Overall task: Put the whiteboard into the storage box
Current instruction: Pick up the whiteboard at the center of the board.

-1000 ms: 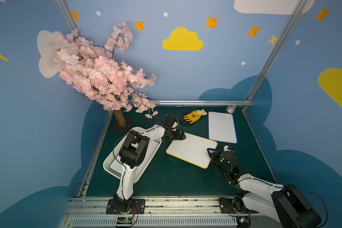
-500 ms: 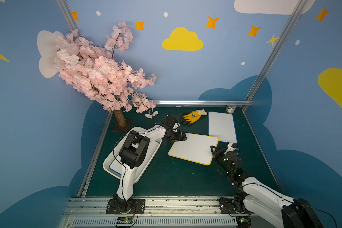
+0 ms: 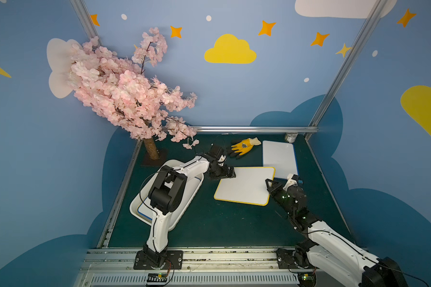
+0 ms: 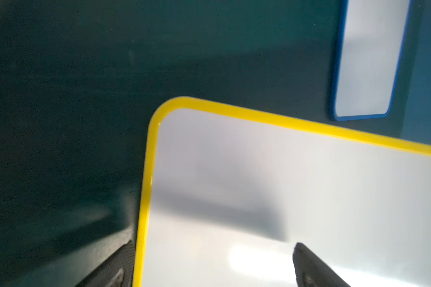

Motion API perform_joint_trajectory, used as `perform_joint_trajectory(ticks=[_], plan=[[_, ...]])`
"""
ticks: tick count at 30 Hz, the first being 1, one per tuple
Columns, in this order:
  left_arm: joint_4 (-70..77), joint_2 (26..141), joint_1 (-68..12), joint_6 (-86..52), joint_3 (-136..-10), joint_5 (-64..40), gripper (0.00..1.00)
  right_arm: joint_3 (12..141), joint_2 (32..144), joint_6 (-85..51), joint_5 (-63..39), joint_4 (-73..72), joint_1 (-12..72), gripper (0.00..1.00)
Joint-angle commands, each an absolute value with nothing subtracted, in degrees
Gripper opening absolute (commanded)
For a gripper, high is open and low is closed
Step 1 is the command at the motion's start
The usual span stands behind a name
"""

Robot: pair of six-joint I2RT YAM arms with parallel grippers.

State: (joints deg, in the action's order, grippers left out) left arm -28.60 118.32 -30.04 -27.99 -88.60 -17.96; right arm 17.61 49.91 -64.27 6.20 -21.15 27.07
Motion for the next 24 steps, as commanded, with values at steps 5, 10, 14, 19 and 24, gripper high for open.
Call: perform_joint_trajectory(ticks=[5, 10, 14, 19, 24], plan=[[-29.5, 109.51, -30.34, -34.46, -89.14, -11.77, 1.0, 25.66, 46.19, -52.78, 4.14, -14.32, 26.7, 0.0], [-31.29, 106.77, -30.55, -38.91, -88.51, -4.86, 1.0, 29.67, 45.43, -47.77, 2.61, -10.39, 26.39, 0.0], [-34.23, 105.94, -30.66, -42.75, -88.6, 2.94, 0.99, 32.5, 45.35, -45.15, 0.94, -8.28, 26.03, 0.0], [-38.82, 106.27, -30.76, -48.72, -88.77, 13.61, 0.99, 34.13, 45.23, -44.34, -1.07, -7.24, 25.5, 0.0], [-44.7, 107.59, -30.76, -57.28, -89.29, 23.98, 0.96, 34.73, 44.82, -44.18, -2.02, -6.54, 25.22, 0.0]])
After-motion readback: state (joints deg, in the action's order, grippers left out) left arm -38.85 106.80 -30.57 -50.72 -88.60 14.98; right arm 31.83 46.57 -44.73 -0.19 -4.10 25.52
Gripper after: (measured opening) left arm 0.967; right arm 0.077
